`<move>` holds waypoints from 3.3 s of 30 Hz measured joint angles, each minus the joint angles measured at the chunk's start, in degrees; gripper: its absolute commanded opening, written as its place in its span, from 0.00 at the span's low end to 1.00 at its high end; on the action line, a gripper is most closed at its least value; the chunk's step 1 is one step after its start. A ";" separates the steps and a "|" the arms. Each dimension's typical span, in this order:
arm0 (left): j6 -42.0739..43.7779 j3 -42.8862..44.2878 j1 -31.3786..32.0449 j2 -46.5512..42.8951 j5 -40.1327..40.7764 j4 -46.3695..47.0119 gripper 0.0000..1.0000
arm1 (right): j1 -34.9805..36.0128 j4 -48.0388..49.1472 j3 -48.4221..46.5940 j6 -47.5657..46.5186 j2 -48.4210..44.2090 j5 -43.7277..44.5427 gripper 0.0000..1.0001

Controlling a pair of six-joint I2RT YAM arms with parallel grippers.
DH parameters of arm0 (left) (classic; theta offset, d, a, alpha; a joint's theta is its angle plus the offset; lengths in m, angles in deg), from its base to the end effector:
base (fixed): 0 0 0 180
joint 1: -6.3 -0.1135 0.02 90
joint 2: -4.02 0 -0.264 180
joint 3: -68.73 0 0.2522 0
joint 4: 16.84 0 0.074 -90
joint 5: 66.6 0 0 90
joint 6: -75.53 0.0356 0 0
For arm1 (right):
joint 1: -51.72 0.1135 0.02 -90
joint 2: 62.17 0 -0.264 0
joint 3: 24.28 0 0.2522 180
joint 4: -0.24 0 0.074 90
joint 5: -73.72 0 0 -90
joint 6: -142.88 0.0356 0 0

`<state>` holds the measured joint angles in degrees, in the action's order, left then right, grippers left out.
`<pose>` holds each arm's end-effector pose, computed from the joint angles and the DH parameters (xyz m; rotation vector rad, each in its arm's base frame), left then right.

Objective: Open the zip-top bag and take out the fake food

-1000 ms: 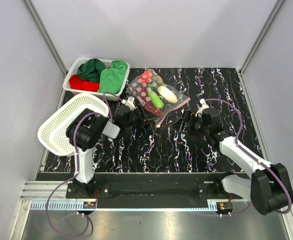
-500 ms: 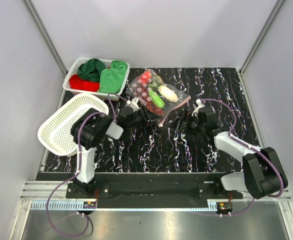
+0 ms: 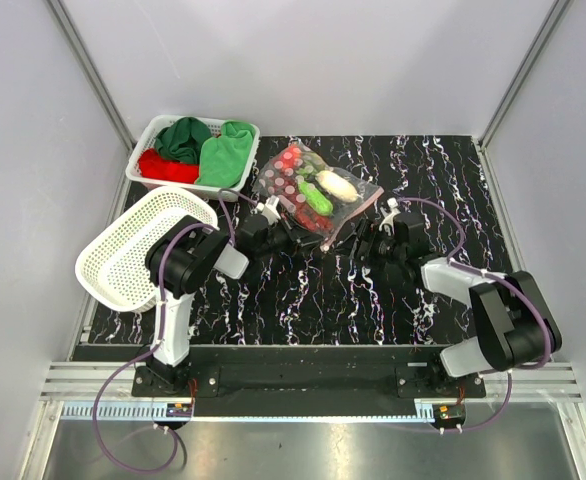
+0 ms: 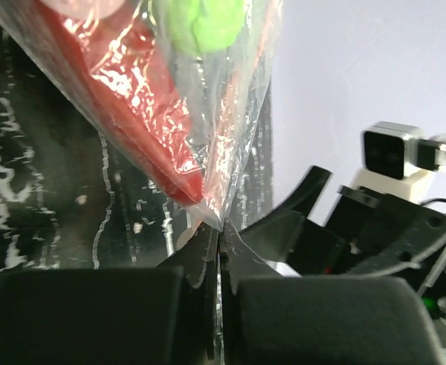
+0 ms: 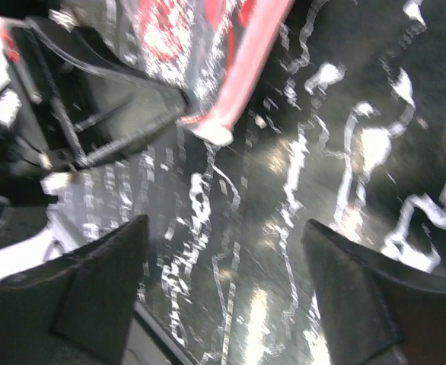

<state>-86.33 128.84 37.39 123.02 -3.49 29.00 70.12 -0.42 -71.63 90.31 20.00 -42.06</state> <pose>0.3182 -0.2107 0.1046 -0.3558 2.0973 -1.6106 0.2584 0.1023 0.1695 0.1126 2.3114 1.0191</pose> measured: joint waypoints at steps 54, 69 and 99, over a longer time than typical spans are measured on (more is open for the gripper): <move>-16.70 -4.22 3.76 -1.90 -0.79 11.96 0.45 | -2.78 60.02 10.80 19.89 20.22 -20.81 0.39; -11.45 -4.04 5.95 -5.51 -0.39 4.02 0.10 | -5.03 60.61 10.80 22.32 20.85 -20.87 0.45; -8.90 2.58 8.02 -1.11 0.76 -3.30 0.54 | -10.12 61.22 12.31 26.95 24.98 -21.97 0.43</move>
<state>-95.22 131.42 45.41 121.90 -2.73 25.69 60.00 60.80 -59.32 117.26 44.98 -64.03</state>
